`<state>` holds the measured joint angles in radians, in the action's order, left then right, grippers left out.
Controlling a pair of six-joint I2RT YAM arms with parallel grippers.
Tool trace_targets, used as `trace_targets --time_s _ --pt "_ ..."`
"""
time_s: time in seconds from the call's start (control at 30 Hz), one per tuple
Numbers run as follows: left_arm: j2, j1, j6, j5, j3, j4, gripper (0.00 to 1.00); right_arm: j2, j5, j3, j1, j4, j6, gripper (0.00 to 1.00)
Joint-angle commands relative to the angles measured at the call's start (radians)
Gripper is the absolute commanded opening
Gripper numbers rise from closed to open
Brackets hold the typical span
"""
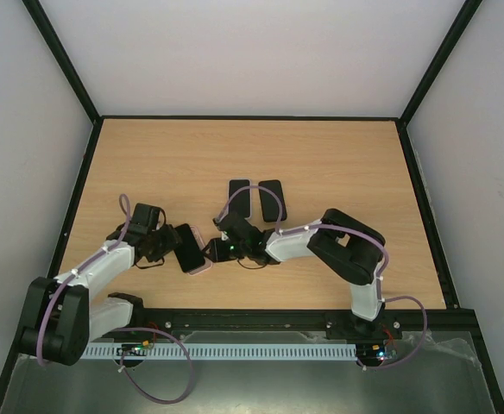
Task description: Put the phone into the phone case
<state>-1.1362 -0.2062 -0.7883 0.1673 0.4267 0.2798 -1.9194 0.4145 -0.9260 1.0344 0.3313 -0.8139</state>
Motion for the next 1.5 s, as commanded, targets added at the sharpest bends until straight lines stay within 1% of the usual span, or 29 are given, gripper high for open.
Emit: trace_targets --time_s 0.0,0.03,0.07,0.2,0.27,0.33,0.4,0.57,0.67,0.8,0.87,0.9,1.03,1.1,1.13,1.23,1.37,1.47 --pt "-0.025 0.005 0.022 0.028 -0.021 -0.029 0.52 -0.05 -0.021 -0.039 -0.002 -0.006 0.02 0.2" --pt "-0.026 0.005 0.025 0.031 -0.021 -0.029 0.5 -0.055 -0.025 -0.041 -0.003 -0.015 0.032 0.15" --pt "-0.024 0.005 0.029 0.037 -0.022 -0.03 0.48 -0.056 -0.031 -0.041 -0.003 -0.02 0.038 0.12" --pt "0.001 0.005 0.031 0.098 -0.026 -0.054 0.38 -0.051 -0.062 -0.034 -0.002 -0.037 0.05 0.05" --pt "0.03 0.002 0.001 0.141 -0.042 -0.089 0.35 -0.041 -0.092 -0.026 -0.002 -0.041 0.044 0.03" --pt "0.056 -0.003 -0.024 0.184 -0.048 -0.12 0.34 -0.018 -0.134 -0.006 -0.002 -0.041 0.041 0.02" --pt "0.068 -0.013 -0.041 0.192 -0.045 -0.135 0.31 0.008 -0.179 0.016 -0.002 -0.045 0.03 0.02" --pt "0.042 -0.052 -0.078 0.248 -0.035 -0.198 0.26 0.07 -0.253 0.09 -0.005 -0.018 -0.033 0.02" --pt "0.021 -0.085 -0.088 0.259 -0.012 -0.198 0.24 0.103 -0.28 0.138 -0.008 0.017 -0.078 0.02" --pt "0.017 -0.108 -0.091 0.26 0.017 -0.177 0.21 0.14 -0.311 0.156 -0.009 0.013 -0.111 0.02" --pt "0.017 -0.109 -0.078 0.259 0.03 -0.16 0.22 0.146 -0.317 0.162 -0.009 0.023 -0.123 0.02" --pt "0.017 -0.109 -0.063 0.244 0.043 -0.14 0.25 0.144 -0.315 0.16 -0.01 0.028 -0.125 0.02" --pt "0.026 -0.107 -0.004 0.137 0.065 -0.032 0.42 0.134 -0.277 0.138 -0.011 0.03 -0.099 0.02" --pt "0.029 -0.103 0.015 0.114 0.057 -0.034 0.51 0.133 -0.249 0.128 -0.011 0.038 -0.079 0.05" --pt "0.025 -0.098 0.019 0.108 0.053 -0.04 0.52 0.13 -0.237 0.124 -0.011 0.042 -0.072 0.06" --pt "-0.005 -0.08 0.026 0.097 0.054 -0.058 0.52 0.114 -0.214 0.106 -0.015 0.038 -0.052 0.12" --pt "-0.078 -0.075 0.035 0.097 0.074 -0.073 0.45 0.094 -0.181 0.093 -0.039 0.043 -0.037 0.2" --pt "-0.129 -0.075 0.042 0.108 0.074 -0.098 0.42 0.074 -0.157 0.086 -0.066 0.057 -0.026 0.22"
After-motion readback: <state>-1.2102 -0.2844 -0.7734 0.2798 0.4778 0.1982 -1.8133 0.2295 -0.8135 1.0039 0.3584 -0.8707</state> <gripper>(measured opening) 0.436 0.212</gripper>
